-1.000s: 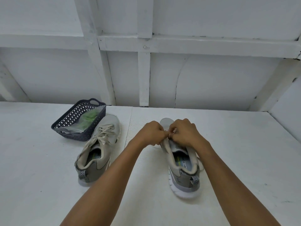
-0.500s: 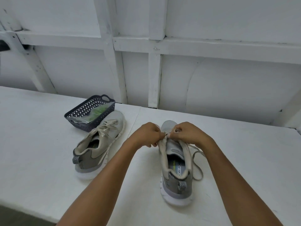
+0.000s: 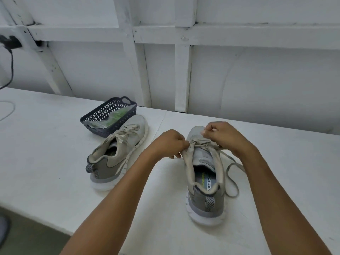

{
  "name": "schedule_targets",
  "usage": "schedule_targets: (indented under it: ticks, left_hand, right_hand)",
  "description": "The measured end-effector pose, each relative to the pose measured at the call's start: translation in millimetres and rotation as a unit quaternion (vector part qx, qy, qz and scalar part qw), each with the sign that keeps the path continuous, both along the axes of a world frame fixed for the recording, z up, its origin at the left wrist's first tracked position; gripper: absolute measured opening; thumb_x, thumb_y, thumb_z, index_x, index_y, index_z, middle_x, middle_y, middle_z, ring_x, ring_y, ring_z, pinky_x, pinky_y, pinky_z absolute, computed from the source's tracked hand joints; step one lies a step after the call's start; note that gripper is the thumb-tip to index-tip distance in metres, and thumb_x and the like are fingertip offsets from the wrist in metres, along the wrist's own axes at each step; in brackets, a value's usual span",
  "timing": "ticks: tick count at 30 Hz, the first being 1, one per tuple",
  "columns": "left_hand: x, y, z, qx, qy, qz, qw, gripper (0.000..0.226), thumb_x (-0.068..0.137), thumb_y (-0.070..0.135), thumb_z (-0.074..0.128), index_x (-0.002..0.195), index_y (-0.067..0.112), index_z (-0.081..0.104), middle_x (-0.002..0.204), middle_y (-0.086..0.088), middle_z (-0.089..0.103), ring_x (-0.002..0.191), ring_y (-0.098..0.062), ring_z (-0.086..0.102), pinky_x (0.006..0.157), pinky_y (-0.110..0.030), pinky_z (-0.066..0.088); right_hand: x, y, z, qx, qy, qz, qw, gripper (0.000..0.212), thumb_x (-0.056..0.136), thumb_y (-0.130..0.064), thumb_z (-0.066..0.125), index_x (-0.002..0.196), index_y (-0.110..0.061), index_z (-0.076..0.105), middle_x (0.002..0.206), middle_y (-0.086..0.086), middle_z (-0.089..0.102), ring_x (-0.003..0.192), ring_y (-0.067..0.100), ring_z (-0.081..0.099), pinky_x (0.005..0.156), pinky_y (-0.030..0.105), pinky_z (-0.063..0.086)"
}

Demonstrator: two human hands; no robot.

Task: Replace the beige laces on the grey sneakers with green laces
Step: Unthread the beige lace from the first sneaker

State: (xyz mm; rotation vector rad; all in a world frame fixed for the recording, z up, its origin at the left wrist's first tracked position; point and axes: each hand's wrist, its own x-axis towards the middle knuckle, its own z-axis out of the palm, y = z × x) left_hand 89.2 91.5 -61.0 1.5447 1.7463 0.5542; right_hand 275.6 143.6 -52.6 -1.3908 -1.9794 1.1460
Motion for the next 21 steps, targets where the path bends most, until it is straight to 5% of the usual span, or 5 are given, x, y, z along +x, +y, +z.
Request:
schedule_targets:
  ticks: [5, 8, 13, 16, 21]
  left_hand:
    - [4, 4, 0, 0.003, 0.003, -0.002, 1.000, 0.026, 0.090, 0.017, 0.056, 0.065, 0.013, 0.062, 0.060, 0.002, 0.064, 0.055, -0.009, 0.061, 0.055, -0.023, 0.050]
    - [4, 4, -2, 0.002, -0.003, 0.002, 1.000, 0.026, 0.089, 0.017, 0.057, 0.064, 0.013, 0.061, 0.058, 0.003, 0.063, 0.051, -0.006, 0.059, 0.054, -0.023, 0.050]
    - [1, 2, -2, -0.003, 0.001, -0.008, 1.000, 0.025, 0.090, 0.017, 0.056, 0.066, 0.011, 0.062, 0.060, 0.002, 0.063, 0.055, -0.009, 0.060, 0.057, -0.025, 0.051]
    - [1, 4, 2, -0.004, 0.018, -0.022, 1.000, 0.022, 0.089, 0.018, 0.058, 0.068, 0.012, 0.061, 0.063, 0.002, 0.064, 0.059, -0.009, 0.060, 0.060, -0.026, 0.051]
    - [13, 14, 19, 0.062, 0.070, -0.071, 0.993, 0.004, 0.082, 0.016, 0.067, 0.085, 0.019, 0.068, 0.079, 0.006, 0.064, 0.067, -0.008, 0.056, 0.054, -0.019, 0.044]
  right_hand:
    - [2, -3, -7, 0.027, -0.129, 0.048, 0.990, 0.013, 0.079, -0.027, 0.077, 0.070, -0.019, 0.072, 0.079, -0.003, 0.066, 0.080, 0.013, 0.058, 0.071, 0.029, 0.044]
    - [0, -6, -5, -0.024, 0.078, 0.013, 0.997, 0.016, 0.090, -0.013, 0.067, 0.074, -0.010, 0.064, 0.079, 0.003, 0.067, 0.064, 0.006, 0.057, 0.057, 0.018, 0.044]
    - [3, -1, 3, -0.188, 0.421, -0.065, 0.885, 0.027, 0.101, -0.009, 0.043, 0.073, -0.010, 0.046, 0.046, 0.002, 0.048, 0.043, 0.017, 0.049, 0.055, 0.036, 0.050]
    - [14, 1, 2, -0.099, 0.233, -0.091, 0.963, 0.034, 0.096, -0.018, 0.056, 0.066, -0.016, 0.041, 0.046, -0.005, 0.030, 0.037, 0.010, 0.022, 0.050, 0.028, 0.020]
    - [24, -12, 9, -0.056, -0.104, -0.009, 0.993, 0.039, 0.081, -0.044, 0.075, 0.078, -0.011, 0.054, 0.056, 0.004, 0.054, 0.048, 0.020, 0.048, 0.048, 0.026, 0.038]
